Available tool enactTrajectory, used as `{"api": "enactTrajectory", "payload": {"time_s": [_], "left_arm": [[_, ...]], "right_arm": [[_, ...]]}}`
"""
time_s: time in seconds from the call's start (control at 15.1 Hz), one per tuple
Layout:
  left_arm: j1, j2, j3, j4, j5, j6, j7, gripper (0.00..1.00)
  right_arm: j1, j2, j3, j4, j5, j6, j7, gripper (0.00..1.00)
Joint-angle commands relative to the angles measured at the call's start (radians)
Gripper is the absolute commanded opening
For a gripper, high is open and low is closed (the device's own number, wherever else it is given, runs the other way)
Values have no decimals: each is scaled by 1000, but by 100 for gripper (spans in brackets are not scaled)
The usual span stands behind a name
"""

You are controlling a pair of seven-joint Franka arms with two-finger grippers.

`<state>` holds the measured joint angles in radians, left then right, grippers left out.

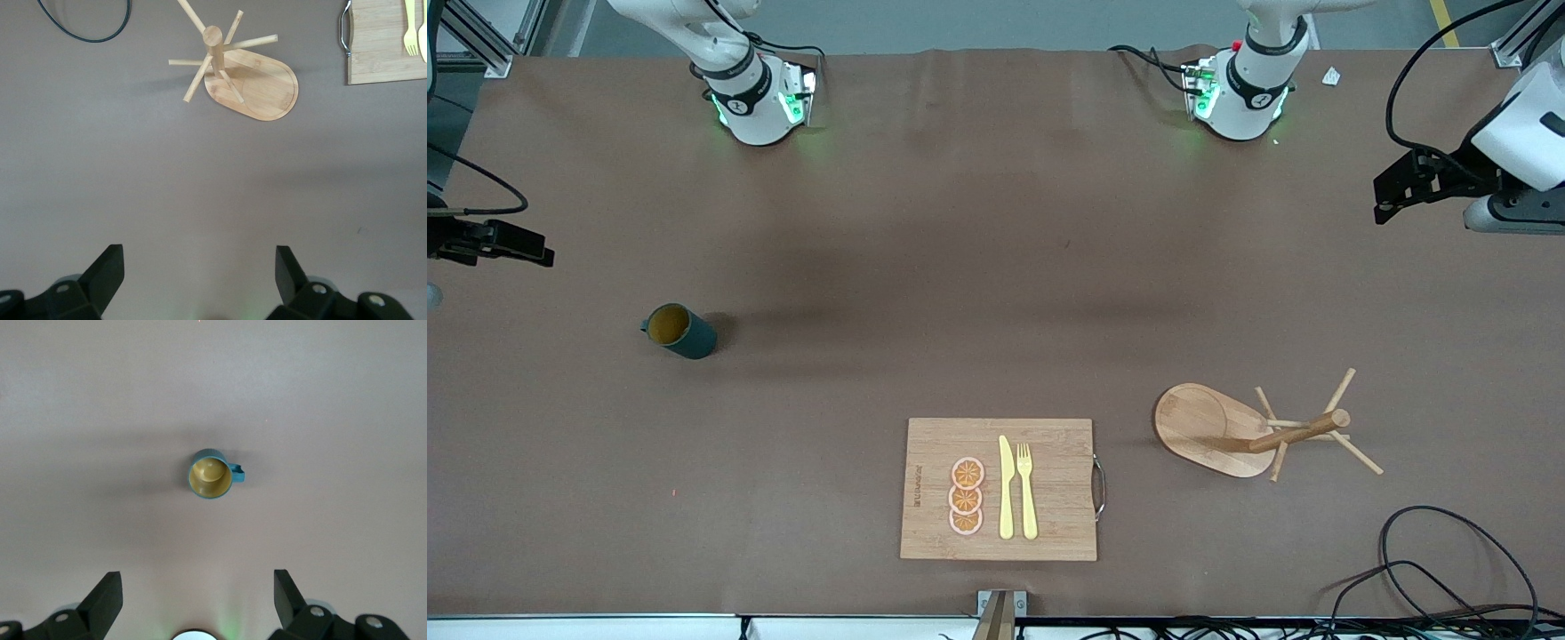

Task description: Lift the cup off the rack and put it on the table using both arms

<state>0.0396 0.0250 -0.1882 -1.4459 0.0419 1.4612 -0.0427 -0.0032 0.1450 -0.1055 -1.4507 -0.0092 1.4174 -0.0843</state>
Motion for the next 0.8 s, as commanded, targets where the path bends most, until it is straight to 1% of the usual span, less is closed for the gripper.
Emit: {"api": "enactTrajectory", "payload": {"time_s": [0.0, 0.13, 0.33, 0.4, 0.53, 0.73], "left_arm": [[3, -13, -31, -2, 4, -13, -15, 100], [3, -16, -43, -4, 3, -13, -49, 100], [9, -14, -45, 5, -10, -12, -51, 100], [11, -11, -40, 5, -37, -12, -51, 100], [17, -8, -34, 5, -53, -12, -46, 100], [16, -5, -31, 5, -50, -10, -42, 100]], "right_arm": [[-4, 7, -2, 18, 20, -35, 14, 100], [-4, 2, -3, 16, 21, -29, 15, 100], [-6, -13, -5, 21, 21, -29, 30, 100], [-18, -19, 4, 19, 23, -32, 76, 100], [-49, -34, 61, 19, 21, -34, 97, 100], [-54, -65, 67, 4, 23, -34, 95, 100]]}}
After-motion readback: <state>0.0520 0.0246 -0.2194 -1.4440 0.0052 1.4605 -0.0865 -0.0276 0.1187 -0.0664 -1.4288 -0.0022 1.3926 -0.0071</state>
